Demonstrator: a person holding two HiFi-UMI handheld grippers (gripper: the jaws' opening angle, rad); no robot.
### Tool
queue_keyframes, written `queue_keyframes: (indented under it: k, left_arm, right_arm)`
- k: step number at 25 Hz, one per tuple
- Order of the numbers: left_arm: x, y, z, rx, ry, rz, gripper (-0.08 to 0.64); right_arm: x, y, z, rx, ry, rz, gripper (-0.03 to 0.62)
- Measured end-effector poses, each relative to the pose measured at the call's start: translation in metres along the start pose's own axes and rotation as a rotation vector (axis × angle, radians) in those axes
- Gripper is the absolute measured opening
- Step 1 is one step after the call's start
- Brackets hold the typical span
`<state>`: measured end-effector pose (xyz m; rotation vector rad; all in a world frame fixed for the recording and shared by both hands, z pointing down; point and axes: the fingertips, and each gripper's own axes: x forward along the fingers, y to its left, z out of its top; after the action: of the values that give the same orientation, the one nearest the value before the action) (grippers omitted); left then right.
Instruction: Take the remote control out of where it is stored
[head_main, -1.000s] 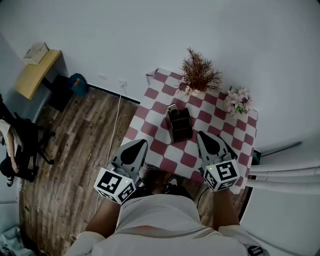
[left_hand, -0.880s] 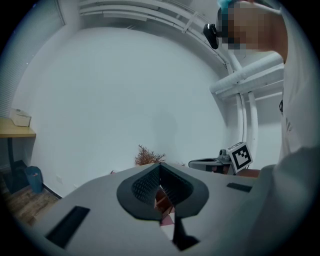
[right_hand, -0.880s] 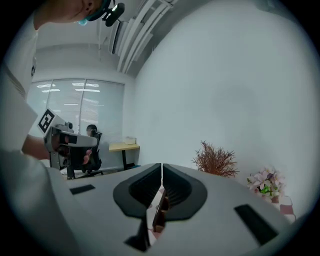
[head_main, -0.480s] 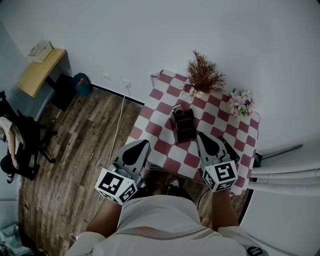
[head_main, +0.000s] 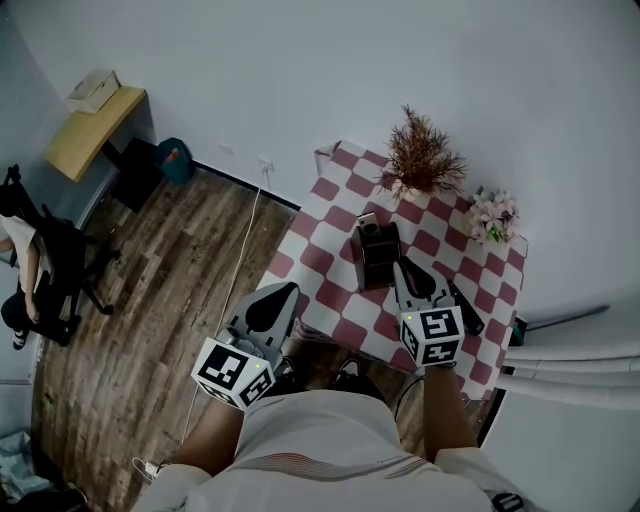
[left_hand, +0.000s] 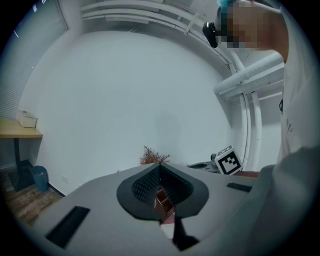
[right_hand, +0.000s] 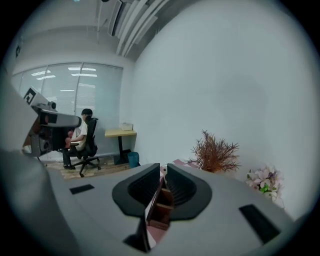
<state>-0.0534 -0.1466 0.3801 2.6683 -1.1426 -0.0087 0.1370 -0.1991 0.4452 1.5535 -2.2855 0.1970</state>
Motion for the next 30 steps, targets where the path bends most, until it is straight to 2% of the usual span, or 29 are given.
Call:
queue_keyframes:
  k: [1,3,4,8,12,20,24,30]
  left_arm:
    - [-0.001,0.002,0.0,-0.002,0.001,0.006,0.006]
    - [-0.004,0.006,-0.001,-0.005,0.003,0.017,0.006]
    - [-0.005,0.008,-0.001,-0.006,0.005,0.023,0.005]
    - [-0.011,0.018,-0.005,-0.013,0.009,0.058,0.005]
    - [-0.018,0.03,-0.009,-0.026,0.016,0.096,0.006]
    - [-0.036,0.05,-0.025,-0.071,0.033,0.174,0.005]
    - [-0.042,0.056,-0.029,-0.081,0.039,0.194,0.005]
    - [-0.044,0.054,-0.029,-0.08,0.045,0.191,0.006]
  right_arm:
    - [0.008,-0.001,-0.005,-0.005,0.027,-0.004,0.041]
    - [0.024,-0.003,-0.013,-0.02,0.064,-0.012,0.117]
    - [0.031,-0.004,-0.015,-0.028,0.072,-0.02,0.134]
    - [0.065,-0.009,-0.021,-0.072,0.083,-0.079,0.159]
    - [0.106,-0.012,-0.036,-0.093,0.121,-0.1,0.188]
    - [0.152,-0.01,-0.053,-0.112,0.192,-0.134,0.196]
    - [0.158,-0.016,-0.056,-0.124,0.191,-0.192,0.195]
    - [0.153,-0.015,-0.05,-0.094,0.154,-0.183,0.186]
